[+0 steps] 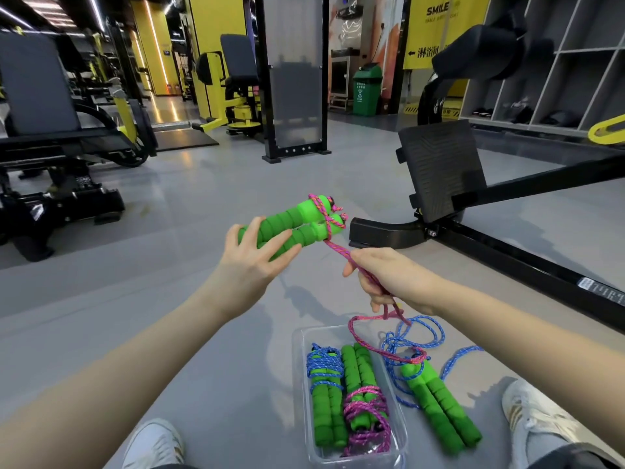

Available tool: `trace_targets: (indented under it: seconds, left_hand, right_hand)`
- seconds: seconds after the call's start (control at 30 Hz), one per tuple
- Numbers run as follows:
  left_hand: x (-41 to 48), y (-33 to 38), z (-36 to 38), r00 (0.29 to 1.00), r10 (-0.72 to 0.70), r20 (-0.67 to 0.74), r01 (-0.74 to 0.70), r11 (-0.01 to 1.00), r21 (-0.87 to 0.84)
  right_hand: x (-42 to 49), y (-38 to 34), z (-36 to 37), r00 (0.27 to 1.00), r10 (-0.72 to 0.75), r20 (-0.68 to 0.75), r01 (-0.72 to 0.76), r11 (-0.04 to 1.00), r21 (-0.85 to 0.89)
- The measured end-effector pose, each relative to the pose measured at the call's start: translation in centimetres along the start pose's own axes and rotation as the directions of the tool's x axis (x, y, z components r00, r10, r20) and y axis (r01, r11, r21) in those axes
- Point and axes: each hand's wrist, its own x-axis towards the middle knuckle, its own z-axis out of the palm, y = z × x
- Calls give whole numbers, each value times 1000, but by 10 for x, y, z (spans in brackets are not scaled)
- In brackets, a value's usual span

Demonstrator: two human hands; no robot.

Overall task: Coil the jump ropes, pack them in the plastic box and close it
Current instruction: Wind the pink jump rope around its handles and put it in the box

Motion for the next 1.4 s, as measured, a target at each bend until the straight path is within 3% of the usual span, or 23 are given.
trace_targets:
  seconds: [0.13, 0.23, 0.4, 0.57, 0.73, 0.87, 1.03, 1.17, 1.3, 1.4]
  left_hand:
    - [-10, -11, 0, 987, 83, 137, -91, 995, 51]
    - [-16, -13, -4, 963, 167, 209, -182, 982, 51]
    - [-19, -3, -4, 939, 301, 167, -305, 952, -4]
    - [-21, 5, -5, 911, 394, 120, -391, 919, -50]
    - [-21, 18, -17, 885, 465, -13, -462, 877, -129]
    - [-8, 41, -39, 888, 437, -142, -458, 864, -210]
    - [11, 51, -54, 889, 391, -241, -444, 865, -233]
    - [19, 48, -58, 904, 325, -278, -388, 896, -216]
    - [27, 43, -49, 938, 162, -305, -234, 948, -215]
    - [29, 31, -34, 965, 64, -253, -125, 965, -232]
  right_hand:
    - [-10, -16, -9, 988, -2, 153, 30, 983, -183]
    - [-10, -31, -19, 992, -59, 113, 87, 962, -258]
    - [-6, -40, -34, 979, -203, 20, 196, 909, -368]
    - [-10, -48, -47, 966, -258, 11, 243, 894, -375]
    - [-8, -47, -59, 952, -299, -61, 285, 943, -172]
    - [2, -33, -64, 942, -303, -143, 307, 952, 5]
    - [4, -16, -79, 958, -244, -153, 254, 966, 53]
    - [5, 1, -83, 961, -203, -186, 222, 971, 91]
    - [7, 18, -65, 979, -117, -168, 170, 922, 347]
    - [15, 22, -44, 986, -62, -155, 124, 895, 429]
